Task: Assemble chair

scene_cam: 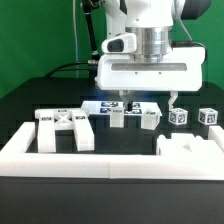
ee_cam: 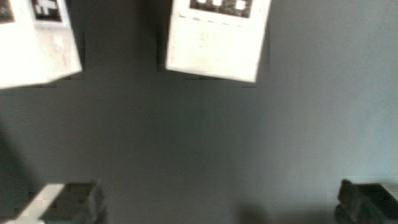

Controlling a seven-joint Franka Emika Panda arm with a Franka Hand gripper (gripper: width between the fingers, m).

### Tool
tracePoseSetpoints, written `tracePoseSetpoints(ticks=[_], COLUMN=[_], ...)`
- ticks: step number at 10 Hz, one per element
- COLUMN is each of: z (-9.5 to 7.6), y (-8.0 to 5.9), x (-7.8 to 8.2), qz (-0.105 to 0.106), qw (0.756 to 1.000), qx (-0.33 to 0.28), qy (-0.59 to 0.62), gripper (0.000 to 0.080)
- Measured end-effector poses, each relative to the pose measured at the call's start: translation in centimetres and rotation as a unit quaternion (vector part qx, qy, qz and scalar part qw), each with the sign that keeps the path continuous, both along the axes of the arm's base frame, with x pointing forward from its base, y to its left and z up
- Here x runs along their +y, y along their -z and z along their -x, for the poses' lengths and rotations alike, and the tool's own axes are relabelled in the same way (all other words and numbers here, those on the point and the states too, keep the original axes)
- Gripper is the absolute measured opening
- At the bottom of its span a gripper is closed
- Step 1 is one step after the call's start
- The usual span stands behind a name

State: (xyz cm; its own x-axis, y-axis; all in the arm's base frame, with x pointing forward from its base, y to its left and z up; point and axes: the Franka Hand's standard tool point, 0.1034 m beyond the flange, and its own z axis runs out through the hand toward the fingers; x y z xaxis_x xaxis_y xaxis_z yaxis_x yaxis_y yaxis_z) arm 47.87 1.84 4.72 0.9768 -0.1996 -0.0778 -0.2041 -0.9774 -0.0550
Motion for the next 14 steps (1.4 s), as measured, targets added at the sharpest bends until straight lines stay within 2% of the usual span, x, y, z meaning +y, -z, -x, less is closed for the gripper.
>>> tracePoseSetpoints(ticks=[1,2,4,7,11,12,13,14], z=[0.2,1.0,1.7,1.6,2.3,2.0,2.7,2.6], y=[0.2,0.3,0.1,0.3,0.9,1.4,1.5,2.0], x=[-0.2,0.1,0.7,0.6,0.9,1.0,1.1,1.2], qz=[-0.001,-0.007,-0.021,-0.041,-0.069,-0.071,-0.077,-0.079], qw=[1.000,0.999,0.994,0.980,0.939,0.934,0.919,0.913], qx=[0.002,0.037,0.106,0.195,0.334,0.349,0.385,0.398], qy=[0.005,0.002,-0.007,-0.017,-0.030,-0.032,-0.034,-0.035], gripper=[0.0649,0.0649,0.0649,0.0649,0.0649,0.0649,0.0649,0.0649])
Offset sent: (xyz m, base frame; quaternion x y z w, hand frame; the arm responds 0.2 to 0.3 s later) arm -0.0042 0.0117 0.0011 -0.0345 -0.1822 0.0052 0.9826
